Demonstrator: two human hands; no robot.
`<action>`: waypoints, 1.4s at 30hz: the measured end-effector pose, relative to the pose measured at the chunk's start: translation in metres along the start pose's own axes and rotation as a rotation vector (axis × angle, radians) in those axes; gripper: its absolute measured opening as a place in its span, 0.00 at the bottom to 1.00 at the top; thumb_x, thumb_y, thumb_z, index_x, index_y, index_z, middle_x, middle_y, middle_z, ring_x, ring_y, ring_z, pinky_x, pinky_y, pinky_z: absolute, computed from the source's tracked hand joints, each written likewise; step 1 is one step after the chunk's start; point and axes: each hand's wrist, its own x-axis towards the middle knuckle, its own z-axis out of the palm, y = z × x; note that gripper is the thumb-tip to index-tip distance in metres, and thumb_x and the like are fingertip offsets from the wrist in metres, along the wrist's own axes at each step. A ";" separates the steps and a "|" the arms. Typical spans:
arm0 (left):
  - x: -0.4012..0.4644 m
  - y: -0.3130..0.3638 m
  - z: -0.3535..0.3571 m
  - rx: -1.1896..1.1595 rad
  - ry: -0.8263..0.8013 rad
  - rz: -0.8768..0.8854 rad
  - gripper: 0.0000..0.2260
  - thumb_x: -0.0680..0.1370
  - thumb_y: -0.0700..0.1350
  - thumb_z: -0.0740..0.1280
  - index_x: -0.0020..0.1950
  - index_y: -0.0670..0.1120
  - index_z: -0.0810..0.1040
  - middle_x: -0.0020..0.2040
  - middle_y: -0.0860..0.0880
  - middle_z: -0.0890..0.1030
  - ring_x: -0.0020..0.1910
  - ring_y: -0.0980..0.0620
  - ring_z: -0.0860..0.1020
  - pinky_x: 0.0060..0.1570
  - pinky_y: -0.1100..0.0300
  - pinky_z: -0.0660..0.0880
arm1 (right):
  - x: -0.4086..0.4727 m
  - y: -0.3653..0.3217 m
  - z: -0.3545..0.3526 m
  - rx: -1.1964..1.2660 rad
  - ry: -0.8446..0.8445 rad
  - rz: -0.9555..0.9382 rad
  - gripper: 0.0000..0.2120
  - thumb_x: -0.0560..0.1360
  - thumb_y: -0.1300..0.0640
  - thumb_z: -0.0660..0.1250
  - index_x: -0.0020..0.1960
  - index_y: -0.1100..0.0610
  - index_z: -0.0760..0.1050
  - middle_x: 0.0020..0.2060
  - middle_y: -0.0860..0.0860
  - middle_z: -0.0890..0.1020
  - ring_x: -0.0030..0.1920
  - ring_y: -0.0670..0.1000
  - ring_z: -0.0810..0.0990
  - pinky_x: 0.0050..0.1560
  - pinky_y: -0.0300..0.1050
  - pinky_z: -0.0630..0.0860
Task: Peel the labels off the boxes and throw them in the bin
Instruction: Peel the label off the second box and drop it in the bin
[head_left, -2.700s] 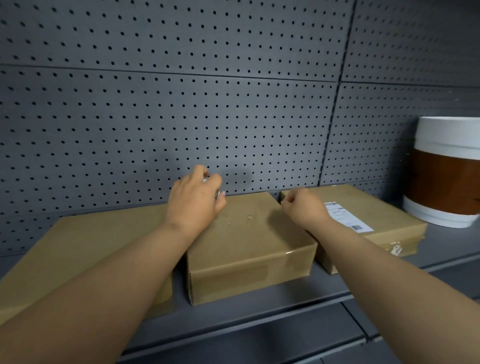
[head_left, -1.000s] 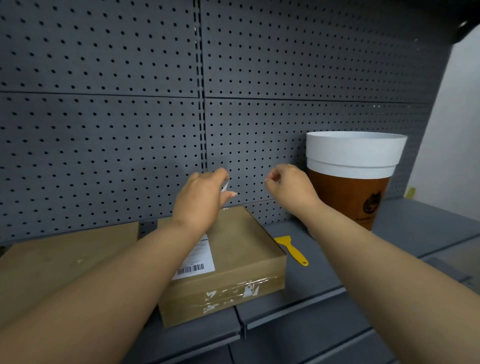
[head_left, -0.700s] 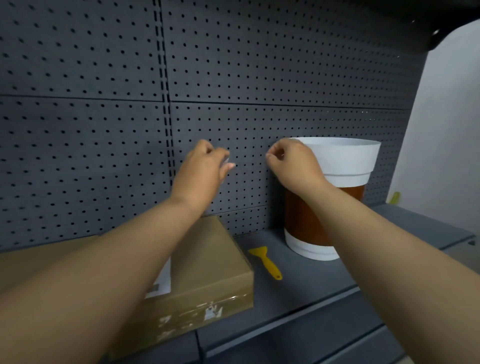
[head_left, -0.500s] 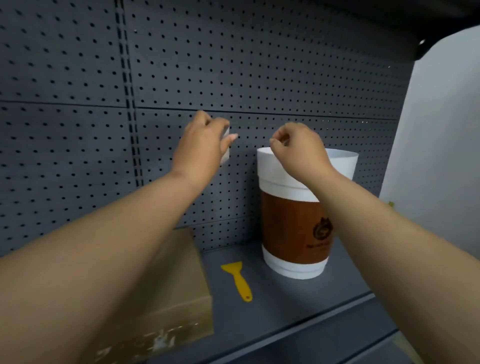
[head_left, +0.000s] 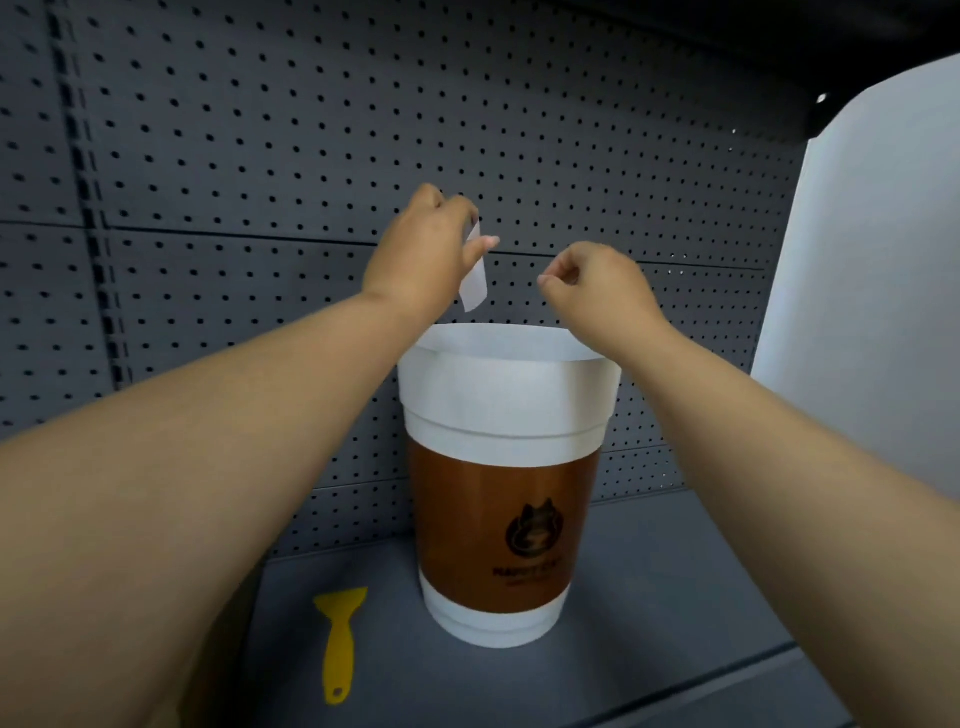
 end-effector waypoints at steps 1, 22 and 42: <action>0.002 0.003 0.005 0.011 -0.041 -0.005 0.18 0.79 0.51 0.60 0.64 0.41 0.72 0.62 0.40 0.71 0.55 0.41 0.74 0.54 0.50 0.73 | 0.002 0.004 0.000 -0.008 -0.033 0.001 0.06 0.76 0.53 0.61 0.45 0.54 0.74 0.44 0.48 0.75 0.44 0.50 0.73 0.42 0.43 0.67; 0.015 0.010 0.040 0.321 -1.097 -0.081 0.06 0.76 0.44 0.64 0.47 0.52 0.81 0.50 0.55 0.80 0.51 0.54 0.77 0.51 0.60 0.74 | 0.021 0.038 0.010 -0.062 -0.341 -0.006 0.09 0.76 0.49 0.63 0.45 0.55 0.75 0.35 0.41 0.74 0.43 0.49 0.74 0.33 0.36 0.66; 0.005 0.009 0.023 0.297 -1.024 -0.036 0.11 0.78 0.52 0.60 0.57 0.55 0.79 0.52 0.58 0.77 0.51 0.55 0.74 0.53 0.59 0.69 | 0.008 0.019 -0.001 -0.060 -0.359 -0.009 0.12 0.75 0.47 0.64 0.46 0.56 0.76 0.45 0.49 0.79 0.44 0.51 0.76 0.36 0.40 0.69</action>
